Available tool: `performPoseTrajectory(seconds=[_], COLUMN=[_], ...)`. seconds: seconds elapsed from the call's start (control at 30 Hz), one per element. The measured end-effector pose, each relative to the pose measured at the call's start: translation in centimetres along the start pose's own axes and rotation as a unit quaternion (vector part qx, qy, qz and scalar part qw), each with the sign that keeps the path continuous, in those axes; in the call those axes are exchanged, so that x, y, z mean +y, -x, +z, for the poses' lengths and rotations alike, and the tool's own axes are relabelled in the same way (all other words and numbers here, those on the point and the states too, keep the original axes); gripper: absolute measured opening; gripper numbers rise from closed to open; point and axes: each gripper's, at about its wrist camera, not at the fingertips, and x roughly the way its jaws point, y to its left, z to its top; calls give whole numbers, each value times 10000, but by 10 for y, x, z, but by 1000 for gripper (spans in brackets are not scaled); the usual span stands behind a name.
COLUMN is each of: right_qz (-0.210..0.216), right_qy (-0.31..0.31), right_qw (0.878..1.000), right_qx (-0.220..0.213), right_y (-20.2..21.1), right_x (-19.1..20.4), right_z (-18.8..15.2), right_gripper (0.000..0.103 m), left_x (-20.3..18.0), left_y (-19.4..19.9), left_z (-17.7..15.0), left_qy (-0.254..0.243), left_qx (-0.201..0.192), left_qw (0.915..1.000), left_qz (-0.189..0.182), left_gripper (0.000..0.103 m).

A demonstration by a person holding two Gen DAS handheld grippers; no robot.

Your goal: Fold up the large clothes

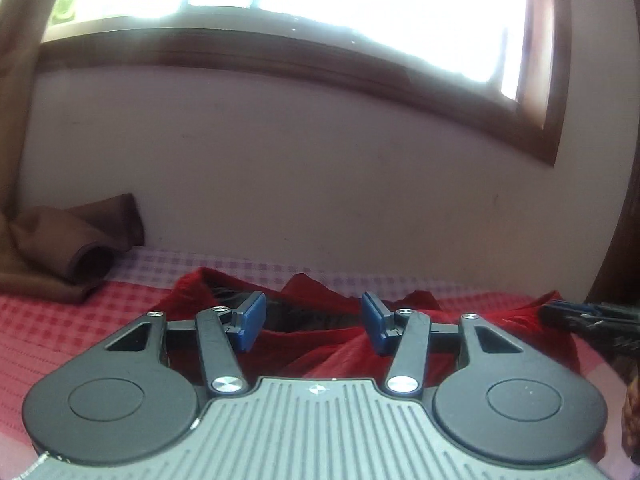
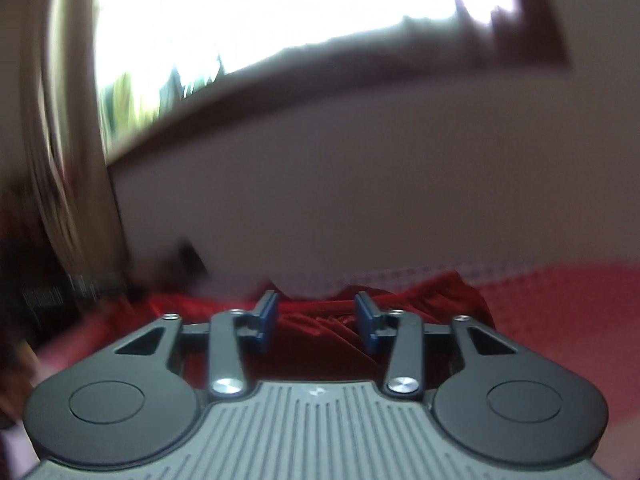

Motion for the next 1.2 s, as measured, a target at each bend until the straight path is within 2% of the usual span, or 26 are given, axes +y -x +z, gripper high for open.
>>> performPoseTrajectory(seconds=[0.03, 0.13, 0.33, 0.4, 0.47, 0.73, 0.93, 1.2], right_qz=[-130, -528, -711, -682, -616, -589, -544, -567], right_qy=[248, 860, 924, 847, 724, 403, 59, -67], right_qw=[9995, 9937, 9896, 9897, 9907, 9920, 9936, 9948], right_qx=[119, 479, 848, 930, 973, 1039, 984, 843], right_y=[-8, -32, -72, -78, -84, -110, -116, -121], right_x=[5, 10, -2, -5, -8, -14, -21, -23], right_z=[0, -5, -24, -31, -35, -48, -58, -66], right_gripper=[33, 32, 31, 31, 31, 30, 30, 30], left_x=[-2, -2, 15, 23, 31, 39, 46, 54], left_y=[-6, -34, -86, -98, -107, -115, -120, -125], left_z=[0, -2, -11, -17, -24, -39, -47, -57], left_qy=[-34, -145, -207, -161, -14, 226, 451, 561], left_qx=[-5, 167, 510, 719, 852, 879, 895, 877], left_qw=[10000, 9994, 9953, 9936, 9928, 9925, 9927, 9930], left_qz=[58, 253, 798, 851, 839, 814, 673, 550], left_gripper=[52, 53, 53, 54, 54, 57, 58, 58])
